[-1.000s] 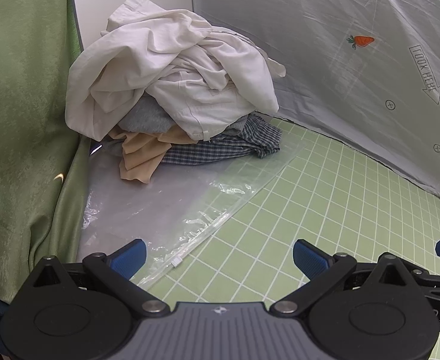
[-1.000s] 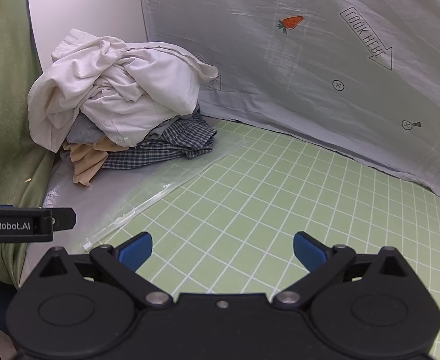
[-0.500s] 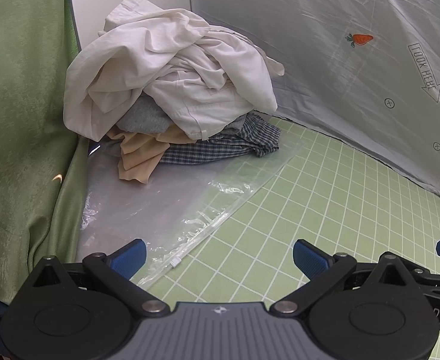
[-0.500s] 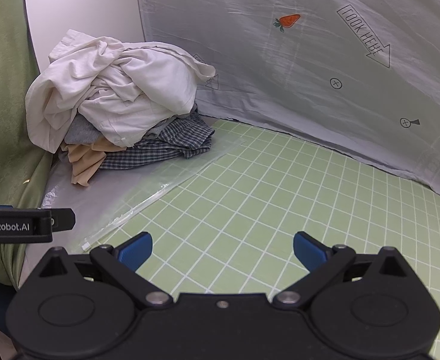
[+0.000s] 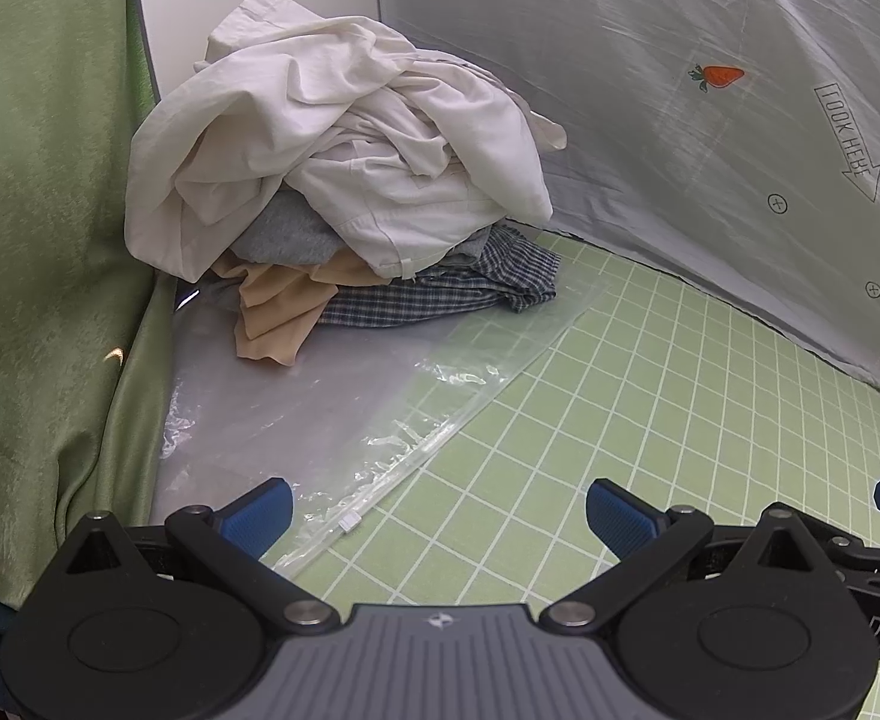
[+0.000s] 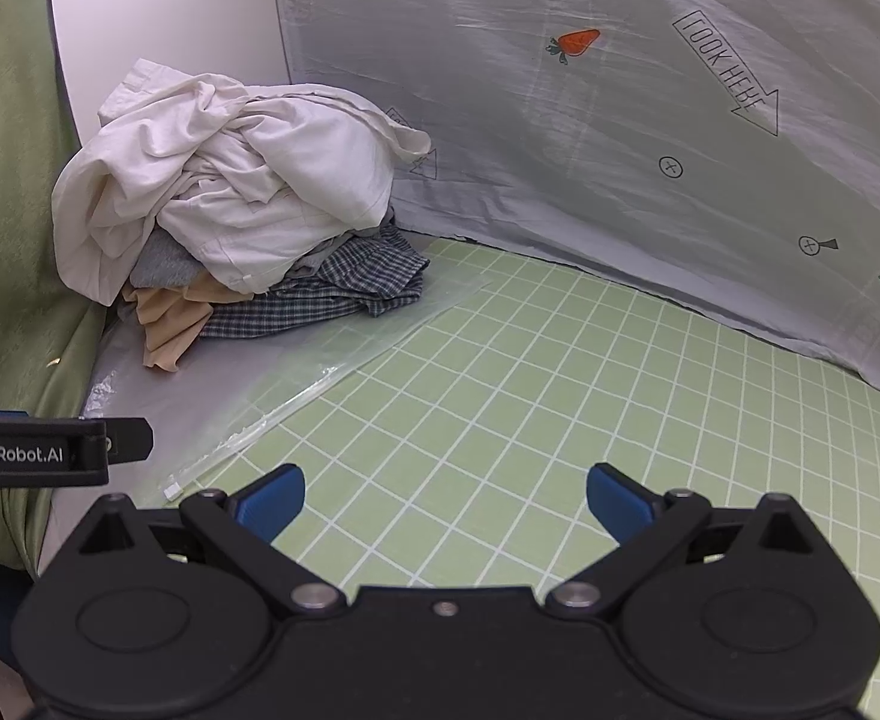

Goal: Fold clothes

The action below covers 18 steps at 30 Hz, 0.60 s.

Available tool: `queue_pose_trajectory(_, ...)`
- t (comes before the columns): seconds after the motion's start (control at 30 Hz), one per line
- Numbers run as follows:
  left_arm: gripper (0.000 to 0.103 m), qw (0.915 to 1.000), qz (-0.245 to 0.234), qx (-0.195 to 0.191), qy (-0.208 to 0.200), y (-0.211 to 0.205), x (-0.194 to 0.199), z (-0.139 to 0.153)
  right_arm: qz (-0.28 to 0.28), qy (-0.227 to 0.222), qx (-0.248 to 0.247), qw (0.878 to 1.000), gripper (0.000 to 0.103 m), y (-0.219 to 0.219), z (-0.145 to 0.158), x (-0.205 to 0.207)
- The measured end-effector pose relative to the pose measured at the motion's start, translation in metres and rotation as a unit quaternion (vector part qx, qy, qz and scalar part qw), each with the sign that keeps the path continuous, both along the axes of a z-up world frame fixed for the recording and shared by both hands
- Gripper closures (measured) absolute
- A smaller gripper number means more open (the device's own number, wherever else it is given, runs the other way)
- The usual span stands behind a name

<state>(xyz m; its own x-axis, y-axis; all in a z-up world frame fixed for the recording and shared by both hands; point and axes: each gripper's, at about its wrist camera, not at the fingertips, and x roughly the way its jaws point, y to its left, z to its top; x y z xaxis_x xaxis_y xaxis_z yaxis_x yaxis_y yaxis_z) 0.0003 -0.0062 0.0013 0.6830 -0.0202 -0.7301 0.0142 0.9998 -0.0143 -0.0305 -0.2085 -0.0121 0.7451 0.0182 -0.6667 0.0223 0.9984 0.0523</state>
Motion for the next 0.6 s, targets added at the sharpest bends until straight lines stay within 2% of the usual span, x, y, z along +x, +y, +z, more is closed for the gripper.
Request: queue_pose_trajectory(0.6,0.000,1.0000,-0.001,-0.001,0.004,0.0017,0.0025,0.0006,0.002,0.001,0.003,1.000,0.001,0.0002,0.0013,0.0006)
